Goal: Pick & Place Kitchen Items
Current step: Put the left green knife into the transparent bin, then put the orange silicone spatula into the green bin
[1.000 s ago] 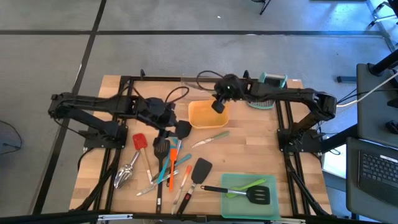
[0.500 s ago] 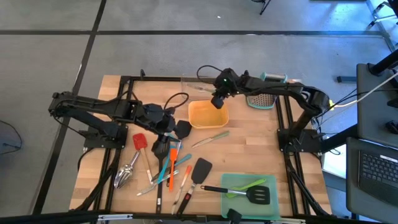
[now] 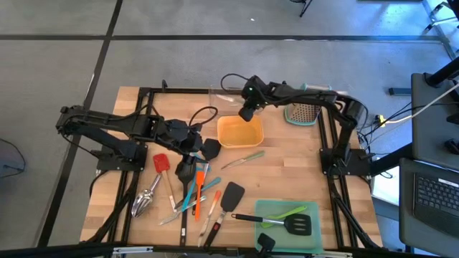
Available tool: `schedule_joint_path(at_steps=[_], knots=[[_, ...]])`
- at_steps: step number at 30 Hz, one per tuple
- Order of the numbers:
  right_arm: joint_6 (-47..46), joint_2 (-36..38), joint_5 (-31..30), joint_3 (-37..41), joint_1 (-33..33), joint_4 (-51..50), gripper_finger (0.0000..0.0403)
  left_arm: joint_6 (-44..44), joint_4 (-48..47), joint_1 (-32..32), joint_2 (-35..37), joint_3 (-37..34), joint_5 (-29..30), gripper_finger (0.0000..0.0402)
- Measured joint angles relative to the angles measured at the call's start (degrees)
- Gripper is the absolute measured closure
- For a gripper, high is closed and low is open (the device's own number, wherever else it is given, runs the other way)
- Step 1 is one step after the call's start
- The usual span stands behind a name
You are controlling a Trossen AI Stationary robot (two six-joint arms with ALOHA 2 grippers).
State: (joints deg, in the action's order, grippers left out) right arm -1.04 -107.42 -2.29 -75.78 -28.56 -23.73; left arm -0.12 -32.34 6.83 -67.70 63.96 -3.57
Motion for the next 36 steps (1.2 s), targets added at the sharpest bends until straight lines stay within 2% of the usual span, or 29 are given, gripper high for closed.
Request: schedule_joint_path(at_steps=[10, 24, 30, 36], knots=[[-0.04, -3.82, -1.11, -1.01, -0.52, -1.60, 0.0333, -0.04, -0.04, 0.20, 0.00, 0.00, 0.09, 0.0258], [-0.40, -4.63, 1.63, -1.05, -1.63, -1.81, 0.0331, -0.04, -0.04, 0.20, 0.00, 0.00, 0.19, 0.0256], [0.24, -4.96, 0.41, -0.84, -1.63, -2.95, 0.0248, -0.04, -0.04, 0.20, 0.00, 0.00, 0.94, 0.0256], [0.45, -4.90, -0.87, -1.24, -1.62, -2.37, 0.0231, -0.02, -0.04, 0.20, 0.00, 0.00, 0.98, 0.0256]])
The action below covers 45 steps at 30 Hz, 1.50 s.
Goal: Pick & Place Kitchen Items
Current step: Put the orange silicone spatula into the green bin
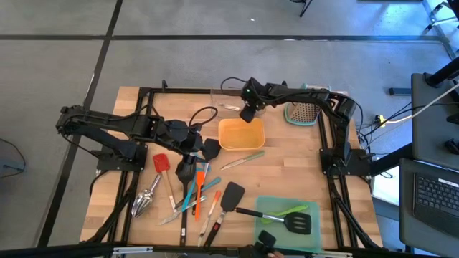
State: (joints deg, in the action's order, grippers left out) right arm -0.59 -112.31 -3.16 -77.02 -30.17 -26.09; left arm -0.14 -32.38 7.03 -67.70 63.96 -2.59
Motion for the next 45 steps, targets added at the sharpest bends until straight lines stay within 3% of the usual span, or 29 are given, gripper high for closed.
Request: schedule_joint_path(at_steps=[5, 14, 20, 26, 32, 37, 45], knots=[[1.13, 0.04, 0.17, -4.37, 0.28, -2.34, 0.0228, 0.42, 0.00, 0.00, 0.00, 0.00, 0.02, 0.0256], [3.70, 0.15, 0.46, -18.49, 3.76, -15.31, 0.0227, 0.92, -0.60, 0.23, 0.00, 0.00, 0.04, 0.0256], [11.45, 0.22, 8.45, -23.03, 8.69, -20.00, 0.0227, 2.13, -1.39, 2.36, -0.02, 0.00, 0.36, 0.0256], [20.42, 0.22, 8.00, -23.66, 13.50, -24.23, 0.0226, 6.05, -4.74, 6.42, -0.02, 0.00, 4.96, 0.0256], [19.45, 0.22, 7.24, -23.25, 14.77, -33.05, 0.0226, 11.04, -7.38, 12.62, -1.32, 0.00, 12.10, 0.0256], [16.78, 0.22, 0.99, -23.18, 11.01, -33.06, 0.0226, 13.13, -7.52, 16.68, -4.13, 0.00, 17.74, 0.0256], [8.08, 0.22, 4.84, -23.14, 0.27, -35.53, 0.0226, 15.48, -8.12, 18.58, -9.53, -0.02, 20.99, 0.0256]])
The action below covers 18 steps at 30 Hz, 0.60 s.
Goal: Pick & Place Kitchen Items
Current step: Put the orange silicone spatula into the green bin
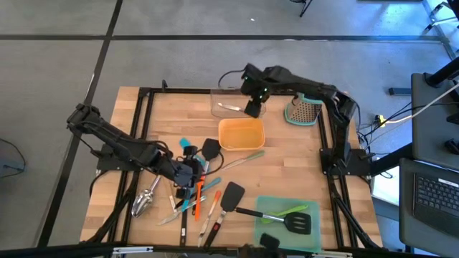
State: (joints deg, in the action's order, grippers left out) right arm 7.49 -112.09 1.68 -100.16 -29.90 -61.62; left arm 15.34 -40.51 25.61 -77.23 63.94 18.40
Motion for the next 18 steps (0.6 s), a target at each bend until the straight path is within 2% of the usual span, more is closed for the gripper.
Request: schedule_joint_path(at_steps=[5, 12, 18], knots=[[-3.40, -0.02, -0.41, 0.14, -2.95, 0.56, 0.0226, 0.21, 0.01, -0.04, -0.86, -0.04, 1.25, 0.0256], [-4.80, -1.19, -1.92, 0.29, -3.12, -0.52, 0.0226, 0.63, -0.21, -0.12, -0.32, -0.02, 1.64, 0.0256], [-10.15, -3.38, -5.30, 0.46, -3.30, -4.20, 0.0226, 1.69, -0.14, -0.09, -0.34, -0.02, 1.63, 0.0256]])
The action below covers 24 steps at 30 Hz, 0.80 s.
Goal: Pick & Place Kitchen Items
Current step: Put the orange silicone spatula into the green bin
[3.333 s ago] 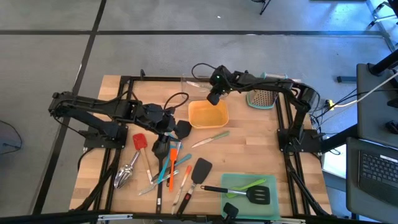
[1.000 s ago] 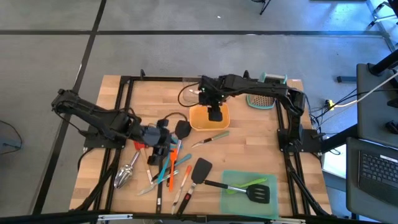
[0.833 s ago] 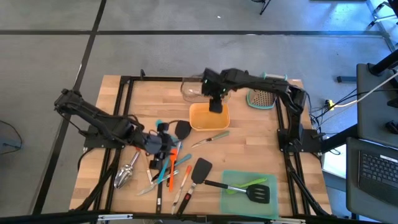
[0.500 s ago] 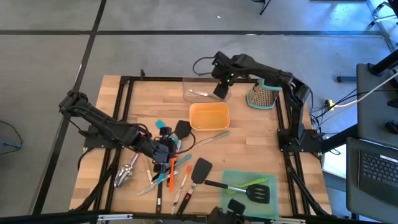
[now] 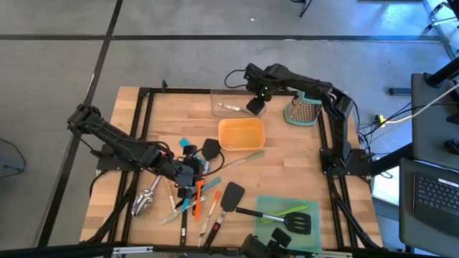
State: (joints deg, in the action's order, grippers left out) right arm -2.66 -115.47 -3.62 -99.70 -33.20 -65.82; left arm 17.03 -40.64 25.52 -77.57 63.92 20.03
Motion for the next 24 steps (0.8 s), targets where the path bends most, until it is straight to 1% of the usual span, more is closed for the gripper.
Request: schedule_joint_path(at_steps=[6, 9, 13, 16, 20, 24], knots=[[-5.88, -2.09, -8.11, 0.09, -0.18, -6.77, 0.0226, 0.42, -0.04, 0.00, 0.00, 0.00, -0.14, 0.0256], [-8.09, -2.13, -10.60, 0.09, -0.18, -9.55, 0.0226, 0.40, -0.05, 0.00, -0.01, 0.00, -0.15, 0.0256], [-8.47, -2.21, -10.67, 0.09, -0.10, -10.40, 0.0226, 0.36, -0.06, 0.00, 0.00, 0.00, -0.16, 0.0256], [-7.96, -2.22, -9.03, 0.09, 0.19, -10.17, 0.0226, 0.32, -0.10, 0.00, 0.01, 0.00, -0.15, 0.0256], [-4.99, -2.22, -8.42, -0.56, 1.39, -8.72, 0.0226, 0.23, -0.13, 0.00, 0.01, 0.00, 0.42, 0.0256], [1.09, -2.22, -8.32, -3.93, 4.45, -4.94, 0.0226, -0.13, -0.13, 0.00, 0.01, 0.00, 2.81, 0.0256]])
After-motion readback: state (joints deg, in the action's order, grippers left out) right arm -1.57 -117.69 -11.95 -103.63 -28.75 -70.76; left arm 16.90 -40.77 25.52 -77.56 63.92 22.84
